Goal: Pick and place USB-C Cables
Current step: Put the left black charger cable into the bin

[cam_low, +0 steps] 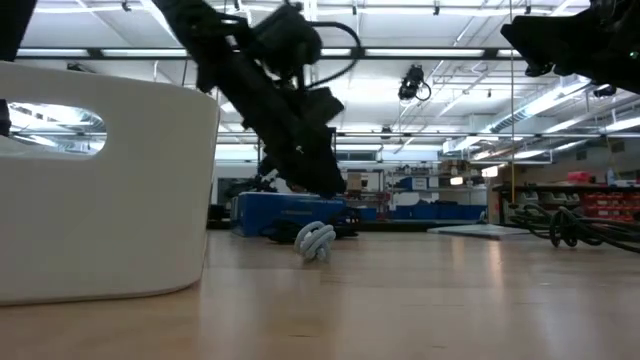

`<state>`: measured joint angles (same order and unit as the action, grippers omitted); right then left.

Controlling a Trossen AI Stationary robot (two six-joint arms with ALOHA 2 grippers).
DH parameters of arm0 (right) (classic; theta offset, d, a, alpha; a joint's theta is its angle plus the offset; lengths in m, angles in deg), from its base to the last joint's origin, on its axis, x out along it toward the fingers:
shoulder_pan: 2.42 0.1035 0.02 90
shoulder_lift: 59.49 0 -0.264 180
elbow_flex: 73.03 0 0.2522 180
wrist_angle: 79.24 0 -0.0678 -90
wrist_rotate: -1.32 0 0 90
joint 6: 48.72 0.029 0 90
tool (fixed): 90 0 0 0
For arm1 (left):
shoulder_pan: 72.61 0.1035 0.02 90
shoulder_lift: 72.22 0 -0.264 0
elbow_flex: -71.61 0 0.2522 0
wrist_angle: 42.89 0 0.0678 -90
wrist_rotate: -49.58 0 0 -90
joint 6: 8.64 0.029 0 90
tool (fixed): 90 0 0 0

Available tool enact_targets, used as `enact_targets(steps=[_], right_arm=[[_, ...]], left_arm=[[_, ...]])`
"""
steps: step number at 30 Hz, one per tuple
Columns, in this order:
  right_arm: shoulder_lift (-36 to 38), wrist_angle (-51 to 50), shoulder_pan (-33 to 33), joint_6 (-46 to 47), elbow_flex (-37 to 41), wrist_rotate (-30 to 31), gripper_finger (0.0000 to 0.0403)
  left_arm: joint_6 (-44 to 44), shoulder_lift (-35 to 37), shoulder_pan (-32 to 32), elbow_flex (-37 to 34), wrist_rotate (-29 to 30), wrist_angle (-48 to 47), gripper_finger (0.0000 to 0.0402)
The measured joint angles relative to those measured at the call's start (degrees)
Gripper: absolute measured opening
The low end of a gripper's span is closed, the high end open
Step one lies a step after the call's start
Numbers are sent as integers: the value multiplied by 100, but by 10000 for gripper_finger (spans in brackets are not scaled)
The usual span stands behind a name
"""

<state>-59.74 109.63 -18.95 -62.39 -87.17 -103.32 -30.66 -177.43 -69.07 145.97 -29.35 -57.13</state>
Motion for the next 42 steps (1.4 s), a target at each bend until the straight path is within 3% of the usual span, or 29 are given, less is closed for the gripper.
enact_targets(steps=[6,11,24,34,42], right_arm=[[0,4,1,1,1,-5,162],[-2,0,0,1,0,-2,162],[-1,3,0,0,-1,-1,162],[-2,0,0,0,-1,0,162],[0,0,0,0,1,0,162]], left_arm=[[-166,-626,184,879,26,-1058,236],[-177,-867,282,1122,52,-1630,237],[-171,-938,266,1125,38,-2252,162],[357,-930,193,1134,205,-2438,57],[857,-857,90,1751,99,-3070,53]])
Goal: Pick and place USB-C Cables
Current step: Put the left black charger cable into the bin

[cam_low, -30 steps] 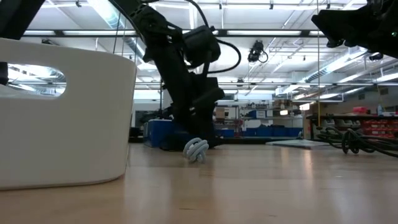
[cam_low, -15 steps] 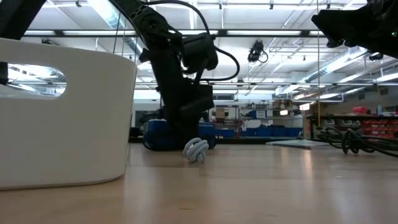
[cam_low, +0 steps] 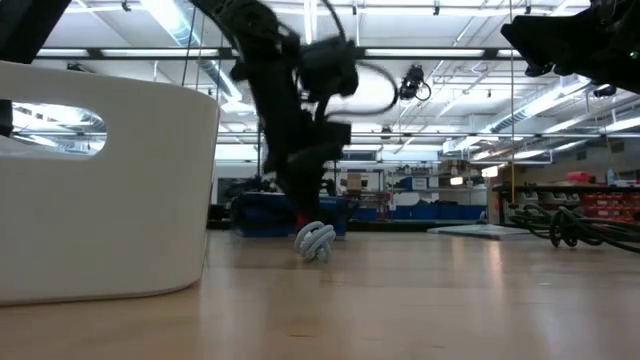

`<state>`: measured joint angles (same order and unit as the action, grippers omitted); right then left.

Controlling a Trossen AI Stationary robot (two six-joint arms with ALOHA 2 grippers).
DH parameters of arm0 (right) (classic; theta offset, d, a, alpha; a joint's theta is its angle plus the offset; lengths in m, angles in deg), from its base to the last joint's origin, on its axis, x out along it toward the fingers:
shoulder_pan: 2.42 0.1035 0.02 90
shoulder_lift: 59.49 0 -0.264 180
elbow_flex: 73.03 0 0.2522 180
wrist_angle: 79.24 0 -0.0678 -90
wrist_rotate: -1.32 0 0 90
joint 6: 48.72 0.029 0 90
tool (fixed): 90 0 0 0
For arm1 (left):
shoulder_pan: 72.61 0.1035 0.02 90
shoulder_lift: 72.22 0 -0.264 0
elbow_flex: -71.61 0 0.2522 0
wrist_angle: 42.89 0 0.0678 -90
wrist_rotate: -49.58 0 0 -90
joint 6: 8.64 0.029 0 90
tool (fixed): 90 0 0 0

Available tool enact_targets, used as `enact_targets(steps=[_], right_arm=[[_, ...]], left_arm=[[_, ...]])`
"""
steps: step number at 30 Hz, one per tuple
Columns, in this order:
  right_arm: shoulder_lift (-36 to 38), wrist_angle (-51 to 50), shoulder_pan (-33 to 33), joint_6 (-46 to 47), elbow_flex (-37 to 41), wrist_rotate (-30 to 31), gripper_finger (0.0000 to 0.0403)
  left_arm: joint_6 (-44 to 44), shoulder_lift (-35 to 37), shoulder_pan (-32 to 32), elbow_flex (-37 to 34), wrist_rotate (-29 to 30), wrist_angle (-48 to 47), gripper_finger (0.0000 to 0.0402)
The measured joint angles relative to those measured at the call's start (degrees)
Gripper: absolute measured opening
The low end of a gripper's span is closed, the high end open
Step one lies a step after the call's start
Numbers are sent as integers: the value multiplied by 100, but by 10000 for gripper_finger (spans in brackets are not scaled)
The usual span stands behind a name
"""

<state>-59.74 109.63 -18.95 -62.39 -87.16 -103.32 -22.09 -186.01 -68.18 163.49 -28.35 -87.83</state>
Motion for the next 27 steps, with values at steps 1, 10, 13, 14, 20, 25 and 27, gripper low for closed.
enact_targets(steps=[1,10,13,14,20,25,27], right_arm=[[-1,0,0,0,-1,0,162],[-1,10,1,1,0,2,162],[-2,13,2,1,0,0,162],[-9,10,0,0,-1,5,162],[-21,24,0,0,-1,3,162],[-21,50,0,2,0,2,162],[-21,51,0,2,0,2,162]], left_arm=[[116,62,-32,142,-27,-125,53],[1711,646,-760,979,-2187,-931,58],[1862,815,-1056,984,-2849,-845,56],[1864,860,-1150,984,-2935,-832,56],[1837,1066,-1701,965,-2954,-995,60],[1892,1040,-2182,954,-2596,-1917,58],[1910,1023,-2360,952,-2301,-2307,59]])
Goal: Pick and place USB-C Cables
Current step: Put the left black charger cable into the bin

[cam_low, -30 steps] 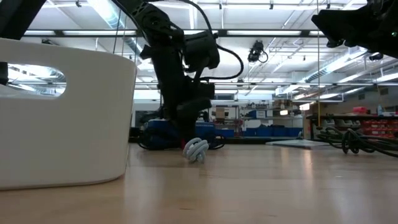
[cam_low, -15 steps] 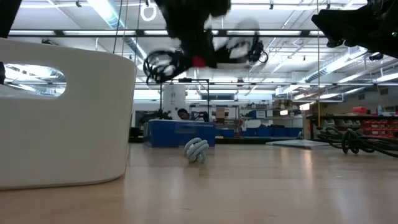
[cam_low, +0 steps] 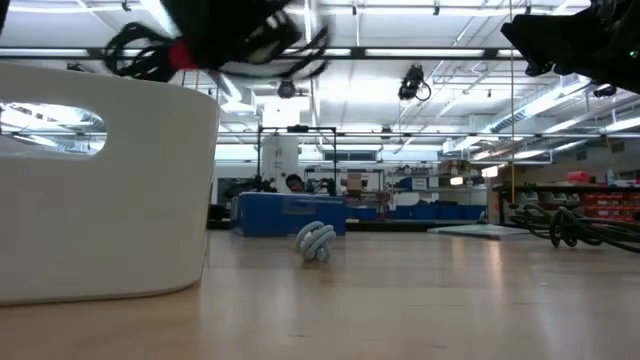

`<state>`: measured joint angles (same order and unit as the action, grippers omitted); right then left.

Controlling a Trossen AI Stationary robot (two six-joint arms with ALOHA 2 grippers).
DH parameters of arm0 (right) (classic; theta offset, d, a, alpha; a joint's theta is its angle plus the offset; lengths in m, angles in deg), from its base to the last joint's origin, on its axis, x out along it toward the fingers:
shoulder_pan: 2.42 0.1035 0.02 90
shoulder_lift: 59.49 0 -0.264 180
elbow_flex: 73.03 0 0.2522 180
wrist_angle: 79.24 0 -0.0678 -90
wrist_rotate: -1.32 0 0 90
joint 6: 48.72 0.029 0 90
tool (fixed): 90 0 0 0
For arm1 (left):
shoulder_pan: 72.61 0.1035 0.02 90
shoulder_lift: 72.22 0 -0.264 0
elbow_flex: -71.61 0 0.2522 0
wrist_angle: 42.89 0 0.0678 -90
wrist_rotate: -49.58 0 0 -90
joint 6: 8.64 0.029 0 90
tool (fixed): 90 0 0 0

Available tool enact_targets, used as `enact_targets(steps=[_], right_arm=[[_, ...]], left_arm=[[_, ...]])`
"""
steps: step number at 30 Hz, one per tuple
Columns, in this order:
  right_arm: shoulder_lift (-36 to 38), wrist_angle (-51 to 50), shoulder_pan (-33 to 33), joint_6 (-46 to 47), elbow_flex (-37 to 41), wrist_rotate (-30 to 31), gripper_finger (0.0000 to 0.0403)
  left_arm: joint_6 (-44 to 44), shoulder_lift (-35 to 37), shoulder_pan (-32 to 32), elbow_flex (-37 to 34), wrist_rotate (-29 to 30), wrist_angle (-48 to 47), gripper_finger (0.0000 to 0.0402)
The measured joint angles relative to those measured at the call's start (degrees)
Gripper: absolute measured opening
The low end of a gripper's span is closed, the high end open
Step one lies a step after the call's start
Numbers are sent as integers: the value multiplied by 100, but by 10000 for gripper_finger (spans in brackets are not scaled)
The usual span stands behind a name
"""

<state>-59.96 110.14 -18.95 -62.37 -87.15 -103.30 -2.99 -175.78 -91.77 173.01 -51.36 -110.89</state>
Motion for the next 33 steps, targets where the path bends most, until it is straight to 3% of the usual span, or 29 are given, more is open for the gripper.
enact_targets(steps=[6,14,33], right_arm=[[0,-1,0,0,-2,0,162],[0,-1,0,-2,0,0,162],[-11,74,0,-2,0,0,162]], left_arm=[[1017,-5,-433,2,453,-622,60],[1461,-28,-744,3,1221,-1033,59],[697,-420,-814,10,1360,-838,74]])
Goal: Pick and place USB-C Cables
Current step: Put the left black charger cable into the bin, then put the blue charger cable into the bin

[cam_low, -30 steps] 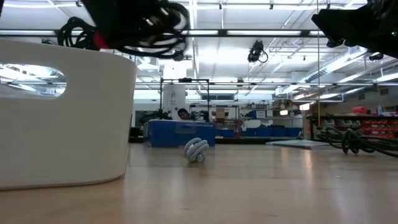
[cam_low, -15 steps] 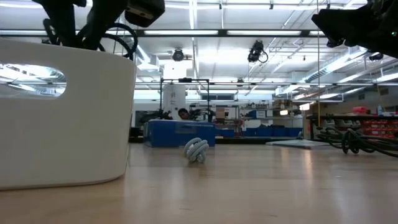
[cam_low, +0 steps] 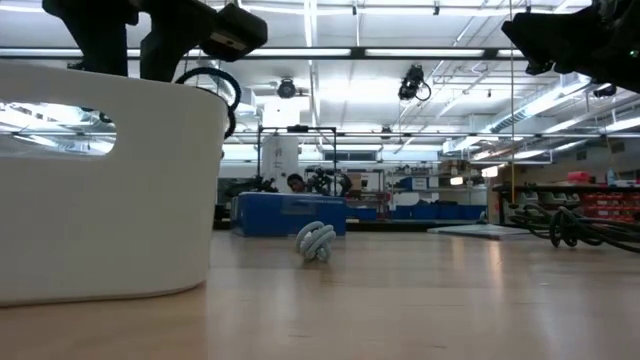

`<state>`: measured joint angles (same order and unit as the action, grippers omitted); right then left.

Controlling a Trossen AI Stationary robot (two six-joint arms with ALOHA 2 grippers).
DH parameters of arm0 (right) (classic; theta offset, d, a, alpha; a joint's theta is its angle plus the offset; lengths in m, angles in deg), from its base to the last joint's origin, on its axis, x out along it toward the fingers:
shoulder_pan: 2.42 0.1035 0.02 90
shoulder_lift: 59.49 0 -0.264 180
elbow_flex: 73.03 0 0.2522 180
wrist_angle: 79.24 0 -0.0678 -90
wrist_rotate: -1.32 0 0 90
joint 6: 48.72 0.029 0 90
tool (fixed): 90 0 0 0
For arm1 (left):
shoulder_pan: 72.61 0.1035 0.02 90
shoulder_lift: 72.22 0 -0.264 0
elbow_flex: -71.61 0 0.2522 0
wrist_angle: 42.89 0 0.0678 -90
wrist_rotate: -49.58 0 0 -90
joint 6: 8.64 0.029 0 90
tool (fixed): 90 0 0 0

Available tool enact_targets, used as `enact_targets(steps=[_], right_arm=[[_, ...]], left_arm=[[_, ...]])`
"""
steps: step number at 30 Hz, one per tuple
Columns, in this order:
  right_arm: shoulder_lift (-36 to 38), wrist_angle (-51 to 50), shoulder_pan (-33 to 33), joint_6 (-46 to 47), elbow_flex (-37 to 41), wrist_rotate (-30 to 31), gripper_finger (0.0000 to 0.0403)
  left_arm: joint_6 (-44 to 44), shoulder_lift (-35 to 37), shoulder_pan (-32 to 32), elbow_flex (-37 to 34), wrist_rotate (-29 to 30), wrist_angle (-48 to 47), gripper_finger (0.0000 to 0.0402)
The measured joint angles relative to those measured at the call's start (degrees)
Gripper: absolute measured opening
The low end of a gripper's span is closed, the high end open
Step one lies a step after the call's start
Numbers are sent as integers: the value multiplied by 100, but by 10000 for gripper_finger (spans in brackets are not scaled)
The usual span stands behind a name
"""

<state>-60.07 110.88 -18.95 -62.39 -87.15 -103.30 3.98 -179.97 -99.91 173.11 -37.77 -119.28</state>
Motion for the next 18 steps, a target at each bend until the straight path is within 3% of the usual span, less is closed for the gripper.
enact_targets(steps=[6,18], right_arm=[[0,4,1,0,0,0,162],[0,73,0,1,-1,0,162]], left_arm=[[-155,-124,-38,-9,-14,29,91],[-295,-140,-13,195,168,-94,204]])
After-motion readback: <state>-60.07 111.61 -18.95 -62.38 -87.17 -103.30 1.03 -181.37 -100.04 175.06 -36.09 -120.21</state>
